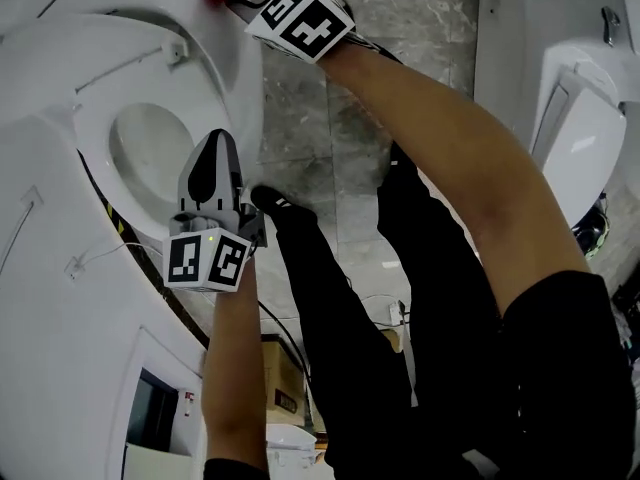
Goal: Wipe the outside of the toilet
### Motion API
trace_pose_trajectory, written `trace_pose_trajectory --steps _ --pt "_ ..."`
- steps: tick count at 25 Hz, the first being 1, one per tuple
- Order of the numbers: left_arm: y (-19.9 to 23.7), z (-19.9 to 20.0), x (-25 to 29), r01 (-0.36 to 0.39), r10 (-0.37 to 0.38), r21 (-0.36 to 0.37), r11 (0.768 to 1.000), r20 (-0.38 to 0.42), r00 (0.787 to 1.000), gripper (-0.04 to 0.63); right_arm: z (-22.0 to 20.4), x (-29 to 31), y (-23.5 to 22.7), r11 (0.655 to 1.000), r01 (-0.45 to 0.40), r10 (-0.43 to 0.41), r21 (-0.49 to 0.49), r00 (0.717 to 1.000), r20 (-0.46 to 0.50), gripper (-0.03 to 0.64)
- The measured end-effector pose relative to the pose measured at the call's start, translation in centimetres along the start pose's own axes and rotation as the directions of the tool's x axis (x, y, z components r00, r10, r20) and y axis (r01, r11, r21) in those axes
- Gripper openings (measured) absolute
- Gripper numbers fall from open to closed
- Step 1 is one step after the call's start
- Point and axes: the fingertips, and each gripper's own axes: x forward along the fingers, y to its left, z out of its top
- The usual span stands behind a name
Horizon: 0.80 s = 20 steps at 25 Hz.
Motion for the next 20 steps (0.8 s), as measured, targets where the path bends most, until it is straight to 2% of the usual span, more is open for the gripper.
trace_pose_trajectory --steps 2,5,10,14,20 --pt "0.6 -0.3 -0.4 -0.017 0.018 -0.018 1.0 0.01 1.0 0.018 -0.2 0.4 0.4 0.999 -0.008 0.008 -0.049 1.0 -0.013 0.083" --pt "1.5 -1.2 -1.2 -0.044 0.045 -0.041 0.998 0.012 0.999 0.018 -1.2 0.2 1.5 0.998 -0.045 0.044 -0.053 0.999 -0.025 0.078" --pt "2.1 -2.9 -2.4 -0.037 0.036 -0.054 0.998 -0.024 0.999 0.018 -6.7 -0.6 6.9 0.99 -0.12 0.11 -0.078 0.986 -0.124 0.076" --pt "2.4 -3.7 -2.8 0.001 -0.003 -0.034 0.999 -0.056 0.998 0.018 -11.2 -1.4 11.9 0.989 -0.146 0.143 -0.005 0.975 -0.169 0.075" --pt "2.6 -5.2 -3.8 0.086 -0.081 0.044 0.995 -0.097 0.992 0.018 -14.8 -3.0 18.6 0.984 -0.105 0.125 0.143 0.982 -0.14 0.074"
